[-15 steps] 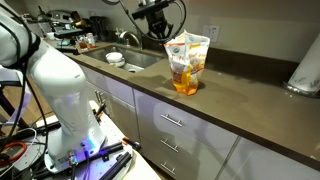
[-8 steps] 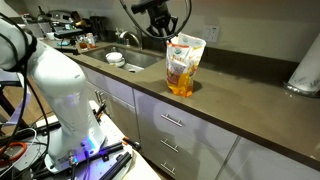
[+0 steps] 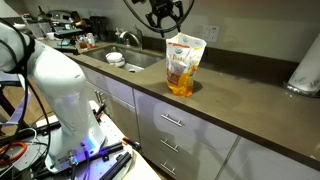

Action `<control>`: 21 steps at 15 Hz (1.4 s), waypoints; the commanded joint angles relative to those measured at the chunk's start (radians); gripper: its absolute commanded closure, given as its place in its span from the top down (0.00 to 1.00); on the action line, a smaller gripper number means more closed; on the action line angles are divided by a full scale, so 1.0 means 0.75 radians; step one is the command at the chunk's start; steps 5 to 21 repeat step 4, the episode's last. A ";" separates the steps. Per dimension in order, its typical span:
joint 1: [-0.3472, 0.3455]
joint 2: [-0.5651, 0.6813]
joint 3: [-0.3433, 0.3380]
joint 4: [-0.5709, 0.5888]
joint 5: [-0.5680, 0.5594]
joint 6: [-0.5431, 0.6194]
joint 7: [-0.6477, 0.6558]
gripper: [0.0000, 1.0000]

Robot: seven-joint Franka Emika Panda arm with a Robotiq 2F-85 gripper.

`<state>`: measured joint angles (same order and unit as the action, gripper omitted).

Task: Slide the bag on the countertop to the left.

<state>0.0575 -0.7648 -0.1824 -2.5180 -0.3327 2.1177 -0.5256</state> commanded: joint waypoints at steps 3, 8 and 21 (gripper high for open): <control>0.001 0.026 -0.012 0.069 0.108 -0.044 0.020 1.00; -0.005 0.030 -0.010 0.077 0.119 -0.050 0.031 1.00; -0.005 0.030 -0.010 0.077 0.119 -0.050 0.031 1.00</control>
